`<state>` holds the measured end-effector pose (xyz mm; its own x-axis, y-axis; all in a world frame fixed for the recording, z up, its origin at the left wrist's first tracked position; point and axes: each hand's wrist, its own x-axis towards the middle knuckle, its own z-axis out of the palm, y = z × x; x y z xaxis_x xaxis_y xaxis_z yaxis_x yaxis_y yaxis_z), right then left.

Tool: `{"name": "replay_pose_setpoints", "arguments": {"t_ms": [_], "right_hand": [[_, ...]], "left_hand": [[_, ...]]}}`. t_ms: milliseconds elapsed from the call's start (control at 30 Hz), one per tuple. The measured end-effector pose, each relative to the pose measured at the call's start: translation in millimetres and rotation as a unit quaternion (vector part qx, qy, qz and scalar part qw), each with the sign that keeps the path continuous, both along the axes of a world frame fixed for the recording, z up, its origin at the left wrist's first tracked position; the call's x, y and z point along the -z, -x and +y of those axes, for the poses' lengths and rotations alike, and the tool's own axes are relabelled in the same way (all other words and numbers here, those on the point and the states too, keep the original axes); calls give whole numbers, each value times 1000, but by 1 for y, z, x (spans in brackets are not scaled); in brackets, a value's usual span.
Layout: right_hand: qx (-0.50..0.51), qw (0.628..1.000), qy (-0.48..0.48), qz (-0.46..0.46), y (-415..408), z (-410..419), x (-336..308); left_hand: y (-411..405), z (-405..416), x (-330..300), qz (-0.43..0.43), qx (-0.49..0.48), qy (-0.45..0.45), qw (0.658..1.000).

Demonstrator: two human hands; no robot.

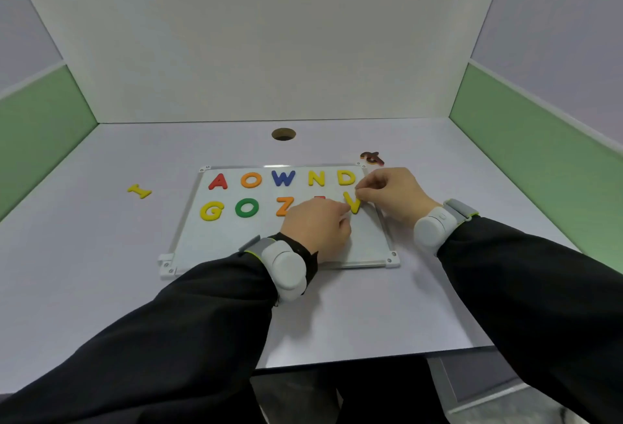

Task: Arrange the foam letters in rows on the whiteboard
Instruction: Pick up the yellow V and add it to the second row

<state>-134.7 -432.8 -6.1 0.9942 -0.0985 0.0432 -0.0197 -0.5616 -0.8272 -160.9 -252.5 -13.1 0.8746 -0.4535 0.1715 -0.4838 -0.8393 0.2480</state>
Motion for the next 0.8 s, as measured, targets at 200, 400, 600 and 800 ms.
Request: {"name": "replay_pose_setpoints", "arguments": {"t_ms": [200, 400, 600, 800], "right_hand": [[-24, 1000, 10, -13, 2, -1, 2], [-20, 999, 23, -28, 3, 1, 6], [-14, 999, 23, -37, 2, 3, 10], [-8, 999, 24, -38, 4, 4, 11]], "left_hand": [[4, -6, -1, -9, 4, -40, 999], [9, -3, 0, -10, -3, -55, 998], [12, -3, -2, -14, -4, -52, 999], [12, -5, -1, -10, 0, -57, 998]]}}
